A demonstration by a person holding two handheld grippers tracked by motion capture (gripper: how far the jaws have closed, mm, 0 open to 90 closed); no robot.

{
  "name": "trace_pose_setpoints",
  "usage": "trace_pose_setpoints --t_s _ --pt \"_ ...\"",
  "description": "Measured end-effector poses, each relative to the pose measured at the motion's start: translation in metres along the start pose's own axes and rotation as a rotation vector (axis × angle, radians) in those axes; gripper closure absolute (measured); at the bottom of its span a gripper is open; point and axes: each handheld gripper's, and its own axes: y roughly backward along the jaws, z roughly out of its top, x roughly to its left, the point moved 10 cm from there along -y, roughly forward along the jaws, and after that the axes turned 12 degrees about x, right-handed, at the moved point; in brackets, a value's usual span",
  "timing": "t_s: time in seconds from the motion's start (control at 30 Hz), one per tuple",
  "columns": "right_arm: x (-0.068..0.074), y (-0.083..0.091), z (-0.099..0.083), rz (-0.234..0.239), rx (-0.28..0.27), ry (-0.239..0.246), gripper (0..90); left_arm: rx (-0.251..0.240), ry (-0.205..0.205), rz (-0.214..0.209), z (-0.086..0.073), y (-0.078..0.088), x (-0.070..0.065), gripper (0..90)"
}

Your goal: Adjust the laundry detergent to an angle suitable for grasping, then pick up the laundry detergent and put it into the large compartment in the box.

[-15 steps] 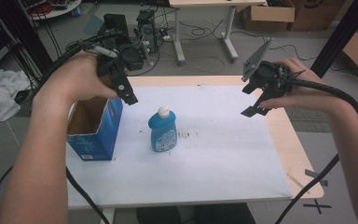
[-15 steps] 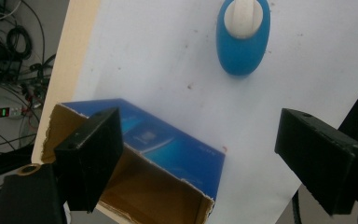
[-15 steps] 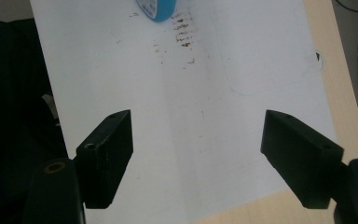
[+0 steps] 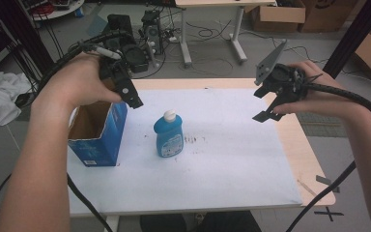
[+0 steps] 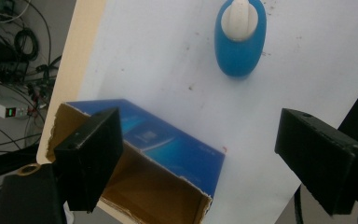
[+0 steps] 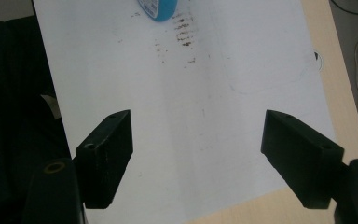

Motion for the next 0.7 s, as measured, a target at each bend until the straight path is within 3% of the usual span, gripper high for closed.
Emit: trace_pose_setpoints --t_s 0.7 --pt "-0.0046 -0.0065 -0.0018 0.013 0.000 -0.006 23.0 -0.017 0.008 -0.002 0.0039 0.0001 0.0025 15.9"
